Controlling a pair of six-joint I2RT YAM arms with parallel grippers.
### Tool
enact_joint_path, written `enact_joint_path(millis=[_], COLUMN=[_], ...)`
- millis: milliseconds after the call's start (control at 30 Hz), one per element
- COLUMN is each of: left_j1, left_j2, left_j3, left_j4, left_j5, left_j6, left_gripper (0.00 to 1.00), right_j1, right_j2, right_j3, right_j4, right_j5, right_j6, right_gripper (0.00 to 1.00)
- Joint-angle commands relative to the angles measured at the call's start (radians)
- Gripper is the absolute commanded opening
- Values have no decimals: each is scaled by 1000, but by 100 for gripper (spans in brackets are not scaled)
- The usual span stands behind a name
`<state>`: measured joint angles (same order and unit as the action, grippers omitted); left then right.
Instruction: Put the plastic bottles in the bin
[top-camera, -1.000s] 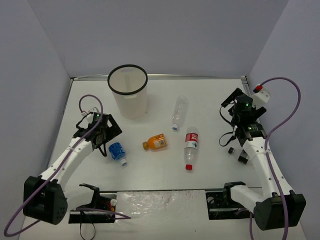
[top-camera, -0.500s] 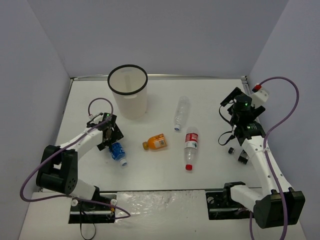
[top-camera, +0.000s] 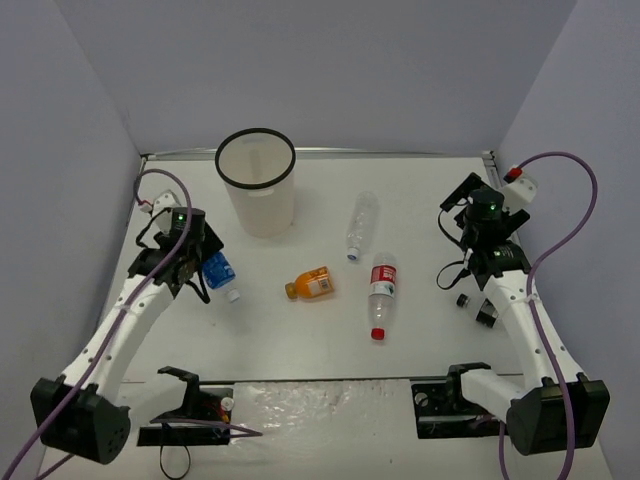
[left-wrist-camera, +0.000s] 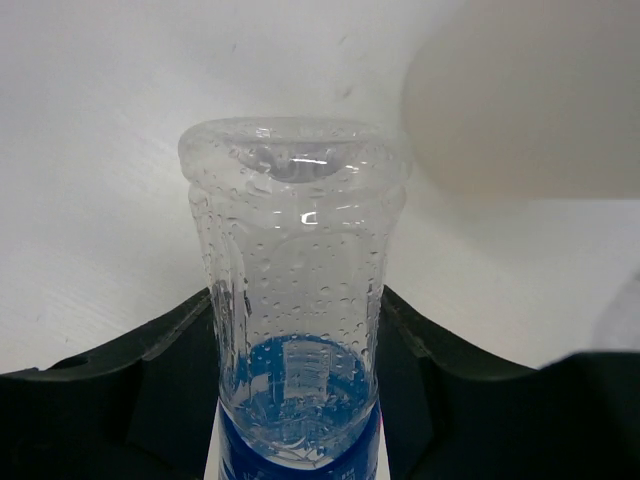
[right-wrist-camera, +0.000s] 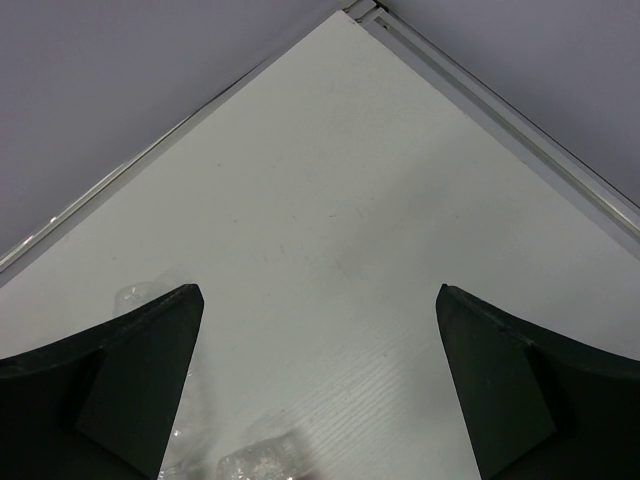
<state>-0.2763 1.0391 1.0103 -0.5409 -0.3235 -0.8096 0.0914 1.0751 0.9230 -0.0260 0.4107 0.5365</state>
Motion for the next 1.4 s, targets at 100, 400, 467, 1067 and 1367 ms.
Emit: enact_joint_path(millis=[100,400,467,1067,1367], left_j1=[-23,-19,-13,6,-30], left_j2=[12,531,654,700,284], left_j3=[262,743,824,1073,490], left_j4=[402,717,705,487,605], left_j5=[103,293,280,336,422], left_j6=[247,551,556,513,491], left_gripper=[36,43,43,97,97], right_j1=[-1,1,2,191,213], right_j2=[37,124,151,358,591], right_j3=[0,1,2,116,247], right_j4=[150,241,250,265,304], right_j5=[-191,-463,-480,-284,-344], right_j6=[-81,-123,-127,-180,-80], right_gripper=[100,100,100,100,100])
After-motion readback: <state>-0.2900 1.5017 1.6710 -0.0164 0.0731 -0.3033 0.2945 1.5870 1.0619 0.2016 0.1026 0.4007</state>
